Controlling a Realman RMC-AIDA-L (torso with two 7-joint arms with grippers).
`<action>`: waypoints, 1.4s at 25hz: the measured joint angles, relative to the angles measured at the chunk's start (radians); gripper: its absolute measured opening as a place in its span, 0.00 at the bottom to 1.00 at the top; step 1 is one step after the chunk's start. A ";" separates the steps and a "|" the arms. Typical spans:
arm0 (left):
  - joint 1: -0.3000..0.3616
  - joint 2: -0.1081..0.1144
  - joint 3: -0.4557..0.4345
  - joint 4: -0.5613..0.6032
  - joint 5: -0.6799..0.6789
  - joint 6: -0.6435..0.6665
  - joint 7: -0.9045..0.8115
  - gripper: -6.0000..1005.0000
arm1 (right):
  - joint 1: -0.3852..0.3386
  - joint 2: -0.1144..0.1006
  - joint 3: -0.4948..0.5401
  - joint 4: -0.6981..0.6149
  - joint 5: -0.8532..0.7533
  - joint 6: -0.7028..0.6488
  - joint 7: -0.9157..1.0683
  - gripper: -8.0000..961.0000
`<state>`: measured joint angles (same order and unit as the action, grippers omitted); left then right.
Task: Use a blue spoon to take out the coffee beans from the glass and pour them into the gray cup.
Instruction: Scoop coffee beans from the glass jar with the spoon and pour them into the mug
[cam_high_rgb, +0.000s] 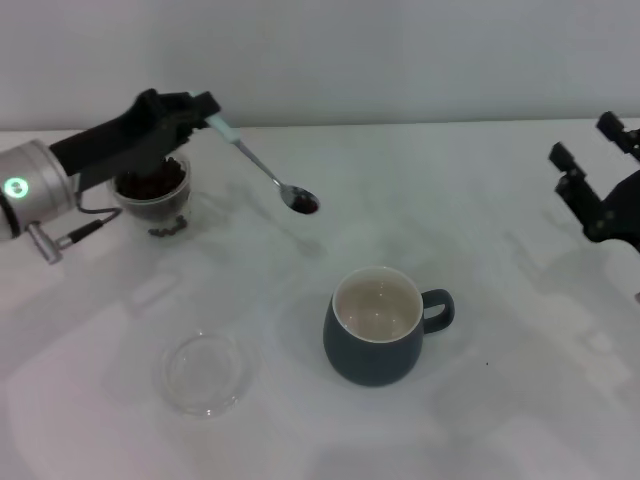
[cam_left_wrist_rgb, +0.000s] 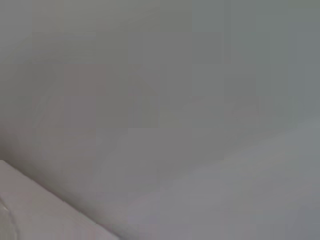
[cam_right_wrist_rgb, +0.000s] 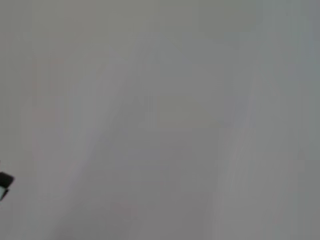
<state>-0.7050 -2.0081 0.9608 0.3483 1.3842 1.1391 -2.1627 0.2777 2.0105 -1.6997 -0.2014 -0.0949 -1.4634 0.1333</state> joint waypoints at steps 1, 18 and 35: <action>-0.003 -0.003 0.002 0.000 0.005 0.001 0.000 0.14 | 0.000 0.000 0.007 0.004 0.000 0.000 0.003 0.60; -0.026 -0.037 0.099 0.003 0.041 0.048 0.028 0.14 | -0.004 -0.001 0.059 0.027 0.001 -0.009 0.014 0.60; -0.083 -0.043 0.151 0.040 0.143 0.037 0.048 0.14 | -0.003 0.001 0.058 0.031 0.001 -0.001 0.014 0.60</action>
<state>-0.7880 -2.0509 1.1122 0.3880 1.5271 1.1764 -2.1149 0.2746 2.0110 -1.6415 -0.1703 -0.0935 -1.4647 0.1473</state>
